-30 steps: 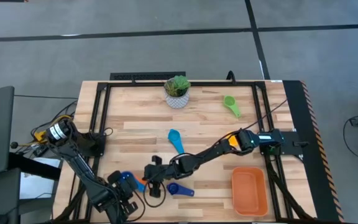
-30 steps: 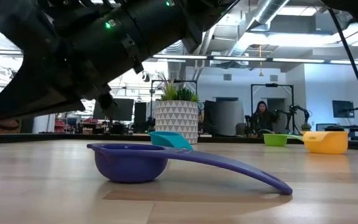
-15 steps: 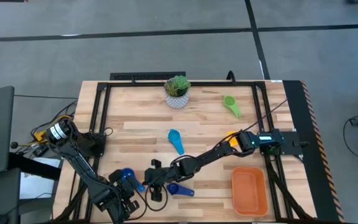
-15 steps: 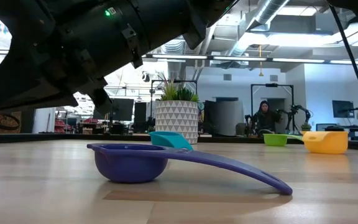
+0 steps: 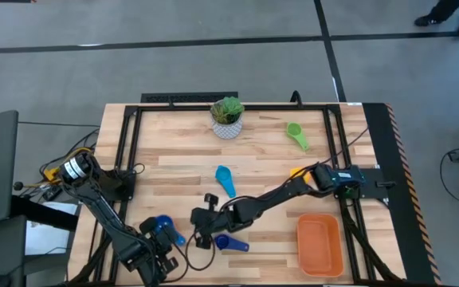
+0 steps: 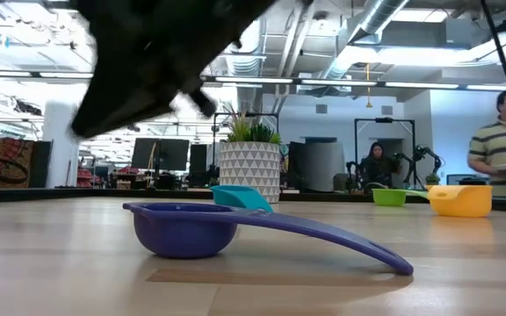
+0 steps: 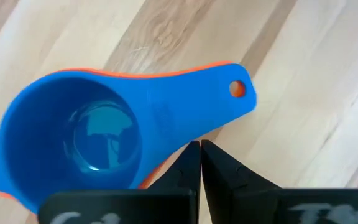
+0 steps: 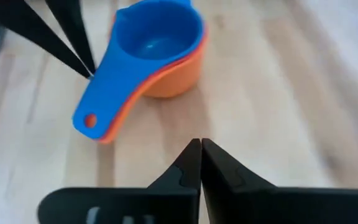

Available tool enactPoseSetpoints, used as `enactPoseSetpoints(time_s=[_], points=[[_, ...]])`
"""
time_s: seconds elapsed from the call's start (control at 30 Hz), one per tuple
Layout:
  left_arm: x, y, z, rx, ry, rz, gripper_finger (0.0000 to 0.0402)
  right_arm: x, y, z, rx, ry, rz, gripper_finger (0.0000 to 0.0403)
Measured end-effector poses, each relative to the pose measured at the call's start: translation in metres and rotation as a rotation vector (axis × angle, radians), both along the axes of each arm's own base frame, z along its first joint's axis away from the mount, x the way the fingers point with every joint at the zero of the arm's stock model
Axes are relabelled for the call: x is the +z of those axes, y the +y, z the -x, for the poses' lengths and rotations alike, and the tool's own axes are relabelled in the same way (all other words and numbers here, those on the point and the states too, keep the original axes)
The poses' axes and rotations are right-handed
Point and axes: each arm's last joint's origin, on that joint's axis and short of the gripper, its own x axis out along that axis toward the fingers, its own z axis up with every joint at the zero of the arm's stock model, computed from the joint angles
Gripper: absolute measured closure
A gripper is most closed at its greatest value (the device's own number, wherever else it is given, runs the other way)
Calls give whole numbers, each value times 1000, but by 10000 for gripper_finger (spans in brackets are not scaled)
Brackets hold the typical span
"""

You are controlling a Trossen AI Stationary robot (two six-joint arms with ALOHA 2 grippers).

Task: Nest measuring cups in basket
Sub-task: Stack the blue measuring cup on top of the red measuring cup, then stack the yellow measuring cup on top of the blue measuring cup

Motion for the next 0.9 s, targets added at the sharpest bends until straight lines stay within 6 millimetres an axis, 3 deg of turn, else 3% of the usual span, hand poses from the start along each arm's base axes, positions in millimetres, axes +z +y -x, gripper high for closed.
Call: enactPoseSetpoints(time_s=[0.13,0.27,0.57,0.9], points=[[17,-2,-1,-14,17,-34,401,32,7,24,-26,59,146,345],[35,-8,2,-35,8,-61,401,46,13,60,-93,229,302,317],[49,-1,1,-45,-109,-248,401,56,23,134,-421,415,572,254],[49,24,-34,-146,-64,-343,401,51,29,180,-567,408,526,257]])
